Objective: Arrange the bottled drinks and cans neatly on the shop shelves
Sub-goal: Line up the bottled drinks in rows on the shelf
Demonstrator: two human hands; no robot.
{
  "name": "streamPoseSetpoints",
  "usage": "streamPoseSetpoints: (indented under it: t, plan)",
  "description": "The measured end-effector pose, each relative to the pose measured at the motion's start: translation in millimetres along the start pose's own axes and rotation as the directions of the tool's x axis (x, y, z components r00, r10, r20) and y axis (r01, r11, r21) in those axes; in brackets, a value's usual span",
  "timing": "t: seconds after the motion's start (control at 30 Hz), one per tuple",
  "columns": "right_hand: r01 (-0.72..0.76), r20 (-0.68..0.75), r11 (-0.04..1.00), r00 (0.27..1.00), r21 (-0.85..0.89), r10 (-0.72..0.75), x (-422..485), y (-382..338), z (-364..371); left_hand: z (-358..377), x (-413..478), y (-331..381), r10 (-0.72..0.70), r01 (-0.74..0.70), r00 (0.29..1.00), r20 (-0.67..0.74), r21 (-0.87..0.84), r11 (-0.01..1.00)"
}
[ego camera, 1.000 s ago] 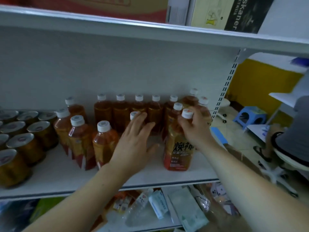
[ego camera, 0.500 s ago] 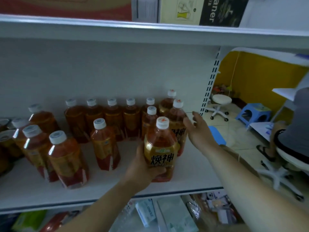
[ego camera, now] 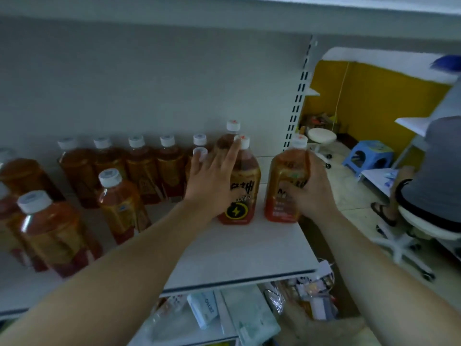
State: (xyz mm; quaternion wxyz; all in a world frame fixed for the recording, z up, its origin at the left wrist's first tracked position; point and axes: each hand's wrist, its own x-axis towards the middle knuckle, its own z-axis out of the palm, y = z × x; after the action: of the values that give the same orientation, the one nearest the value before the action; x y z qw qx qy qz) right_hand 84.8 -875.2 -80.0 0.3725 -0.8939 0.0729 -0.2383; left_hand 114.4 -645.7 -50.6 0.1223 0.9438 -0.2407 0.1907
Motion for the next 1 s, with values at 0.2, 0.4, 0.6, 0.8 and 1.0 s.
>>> streamPoseSetpoints:
  t: [0.2, 0.4, 0.6, 0.8, 1.0]
  plan:
    - [0.113, 0.181, 0.993, 0.977, 0.021, -0.115, 88, 31, 51, 1, -2, 2, -0.005, 0.000, 0.997, 0.073, 0.070, 0.998]
    - [0.163, -0.072, 0.985, 0.983, -0.047, -0.166, 43, -26, 28, -54, -52, -48, -0.021, 0.054, 0.969, -0.245, 0.129, 0.990]
    - [0.154, 0.104, 0.986, 0.984, -0.064, -0.147, -27, -89, 64, -57, -80, -103, -0.600, 0.596, 0.798, 0.051, -0.213, 0.774]
    - [0.078, 0.016, 0.997, 0.997, -0.004, -0.078, -30, -96, 82, -32, -59, -90, -0.325, 0.266, 0.945, -0.044, -0.478, 0.837]
    - [0.077, 0.010, 0.997, 0.997, -0.006, -0.077, -32, -93, 82, -15, -27, -106, -0.422, 0.376, 0.906, 0.034, -0.523, 0.765]
